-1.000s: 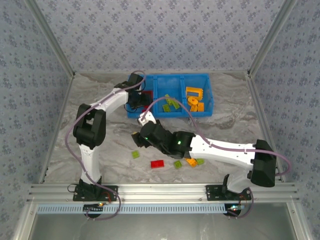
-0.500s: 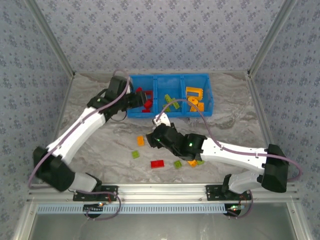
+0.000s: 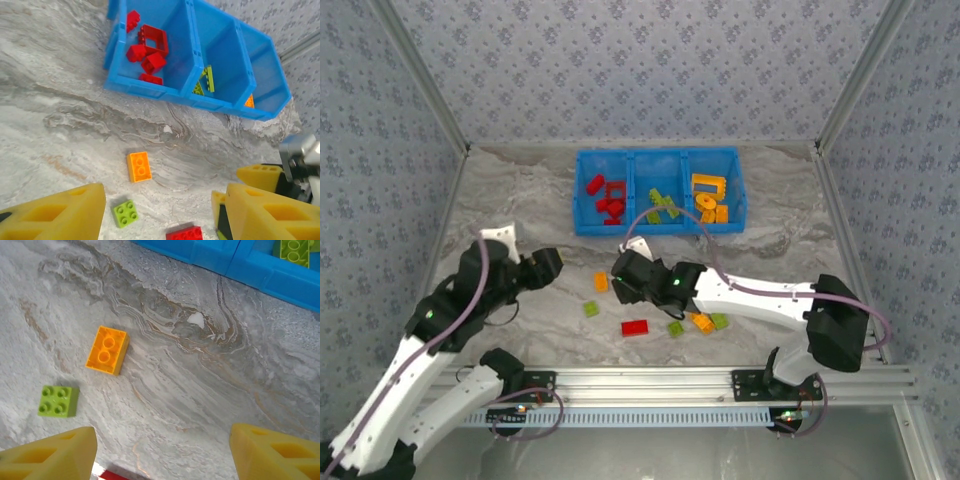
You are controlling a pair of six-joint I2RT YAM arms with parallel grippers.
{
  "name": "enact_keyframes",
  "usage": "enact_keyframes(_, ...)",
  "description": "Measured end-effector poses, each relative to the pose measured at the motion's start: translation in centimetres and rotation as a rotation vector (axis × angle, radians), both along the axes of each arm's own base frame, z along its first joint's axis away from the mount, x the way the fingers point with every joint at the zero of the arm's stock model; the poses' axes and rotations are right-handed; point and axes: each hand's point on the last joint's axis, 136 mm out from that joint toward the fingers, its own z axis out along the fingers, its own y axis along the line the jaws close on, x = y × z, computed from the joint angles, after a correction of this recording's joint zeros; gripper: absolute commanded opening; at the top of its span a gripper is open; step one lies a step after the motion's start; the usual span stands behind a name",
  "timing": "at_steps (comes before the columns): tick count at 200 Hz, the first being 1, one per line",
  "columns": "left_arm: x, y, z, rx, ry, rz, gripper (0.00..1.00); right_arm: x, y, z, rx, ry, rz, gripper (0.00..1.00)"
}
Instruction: Sort the legos into containers by color
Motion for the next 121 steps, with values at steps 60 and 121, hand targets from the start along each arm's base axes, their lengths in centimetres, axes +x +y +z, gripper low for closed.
enact_keyframes(60,-1.4,1.4,-1.2,0.017,0.014,0.028,0.68,1.8,5.9,-3.8,0.001,0.141,-0.086,0.77)
enact_keyframes(121,-1.6,1.4,-1.7,0.020,0.022,0.016,0.69,3.3,7.5,-9.4,-0.072,0.282,-0.122,0.67)
